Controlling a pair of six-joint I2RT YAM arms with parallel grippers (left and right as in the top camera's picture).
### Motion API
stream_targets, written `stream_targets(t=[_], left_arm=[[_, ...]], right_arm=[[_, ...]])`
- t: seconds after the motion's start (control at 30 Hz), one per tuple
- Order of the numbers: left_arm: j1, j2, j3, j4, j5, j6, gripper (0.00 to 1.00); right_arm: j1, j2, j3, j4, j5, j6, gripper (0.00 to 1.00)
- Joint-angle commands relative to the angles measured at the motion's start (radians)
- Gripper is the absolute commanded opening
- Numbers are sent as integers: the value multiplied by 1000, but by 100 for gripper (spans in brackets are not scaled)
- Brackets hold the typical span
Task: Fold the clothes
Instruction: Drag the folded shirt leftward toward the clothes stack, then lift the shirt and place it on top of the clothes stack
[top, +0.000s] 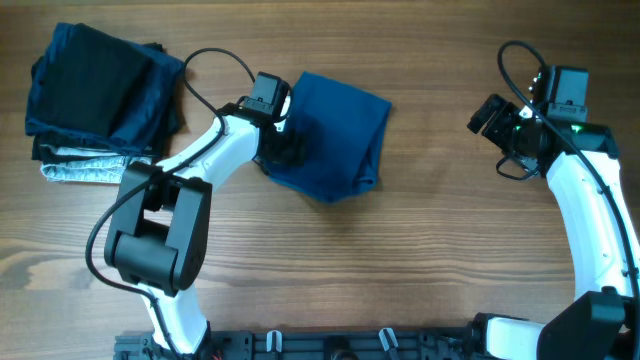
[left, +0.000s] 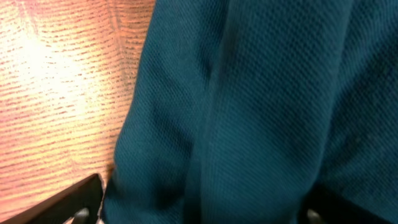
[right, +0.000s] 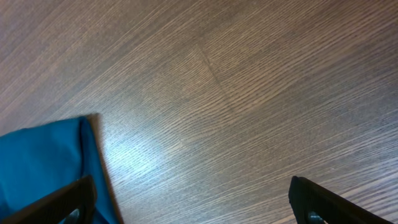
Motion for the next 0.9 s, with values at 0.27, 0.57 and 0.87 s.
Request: stream_targets(t=[0.27,0.57,0.87], left_arm=[[31,76,5,-12,8,17,56],[31,62,18,-13,8,18,4],[53,-185,106,-35,-56,29,4]], right_arm=[[1,6,-1,3,-11,7,99],[1,6,-1,3,-11,7,99],[1,6,-1,3,-11,6,99]])
